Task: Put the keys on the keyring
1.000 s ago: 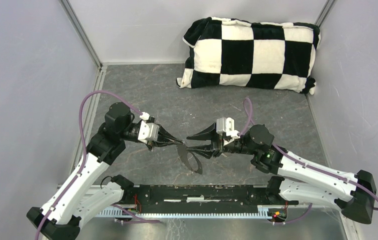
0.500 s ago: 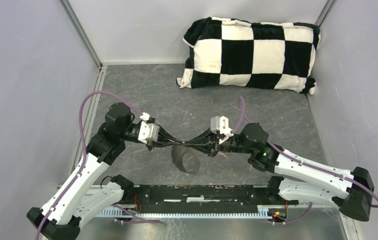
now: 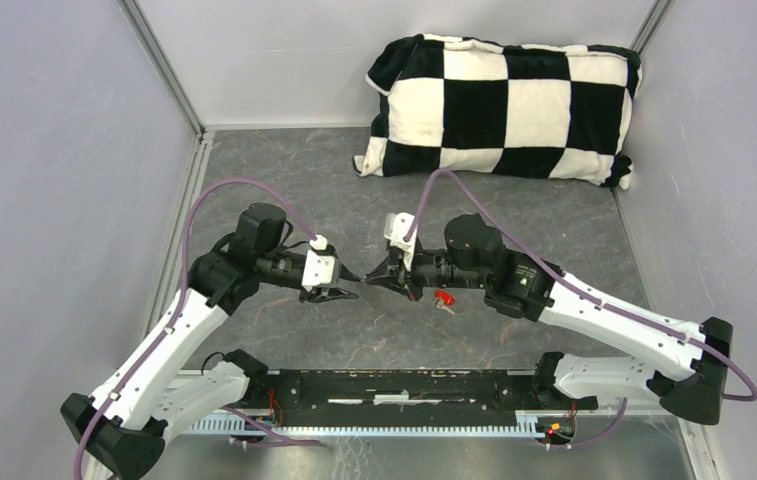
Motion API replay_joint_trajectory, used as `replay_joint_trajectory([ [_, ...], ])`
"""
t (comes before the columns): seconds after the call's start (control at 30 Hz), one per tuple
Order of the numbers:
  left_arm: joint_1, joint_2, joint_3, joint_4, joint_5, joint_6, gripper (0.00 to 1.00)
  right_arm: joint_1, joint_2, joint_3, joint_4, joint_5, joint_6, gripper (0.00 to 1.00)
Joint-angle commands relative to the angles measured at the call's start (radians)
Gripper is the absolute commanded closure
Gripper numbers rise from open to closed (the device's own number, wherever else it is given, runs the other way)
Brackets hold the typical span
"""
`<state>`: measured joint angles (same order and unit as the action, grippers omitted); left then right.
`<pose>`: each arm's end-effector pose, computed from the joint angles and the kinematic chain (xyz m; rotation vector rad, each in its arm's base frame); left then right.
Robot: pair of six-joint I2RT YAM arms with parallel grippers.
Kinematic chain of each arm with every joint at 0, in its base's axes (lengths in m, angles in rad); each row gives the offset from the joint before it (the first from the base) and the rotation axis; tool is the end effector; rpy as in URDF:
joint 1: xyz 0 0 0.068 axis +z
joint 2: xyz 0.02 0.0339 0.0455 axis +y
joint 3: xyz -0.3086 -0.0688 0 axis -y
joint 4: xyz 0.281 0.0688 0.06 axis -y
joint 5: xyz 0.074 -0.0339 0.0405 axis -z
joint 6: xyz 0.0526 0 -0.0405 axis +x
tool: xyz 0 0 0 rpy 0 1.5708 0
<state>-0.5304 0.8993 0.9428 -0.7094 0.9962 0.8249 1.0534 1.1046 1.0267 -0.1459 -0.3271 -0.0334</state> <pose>0.1388 -0.1326 0.3639 1.6323 1.2020 -0.9145 0.1272 0.2576 0.3996 -1.1876 1.4857 1.0062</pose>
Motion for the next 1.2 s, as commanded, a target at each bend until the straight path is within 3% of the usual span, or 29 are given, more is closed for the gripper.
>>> replay_joint_trajectory([
  [0.0,-0.002,-0.020,0.031,-0.030,-0.043,0.086,0.61,0.011,0.044,0.121,-0.190,0.065,-0.065,0.99],
  [0.37,-0.002,-0.020,0.008,-0.005,-0.011,0.066,0.64,0.088,0.178,0.273,-0.367,0.169,-0.110,0.99],
  [0.57,-0.002,-0.032,-0.027,-0.004,0.052,0.056,0.66,0.099,0.217,0.318,-0.387,0.168,-0.103,0.99],
  [0.97,-0.003,-0.022,-0.049,0.020,0.032,0.028,0.68,0.117,0.235,0.320,-0.355,0.131,-0.102,0.99],
  [1.17,-0.002,-0.025,-0.058,0.028,0.042,0.016,0.75,0.118,0.225,0.310,-0.327,0.110,-0.099,0.99],
])
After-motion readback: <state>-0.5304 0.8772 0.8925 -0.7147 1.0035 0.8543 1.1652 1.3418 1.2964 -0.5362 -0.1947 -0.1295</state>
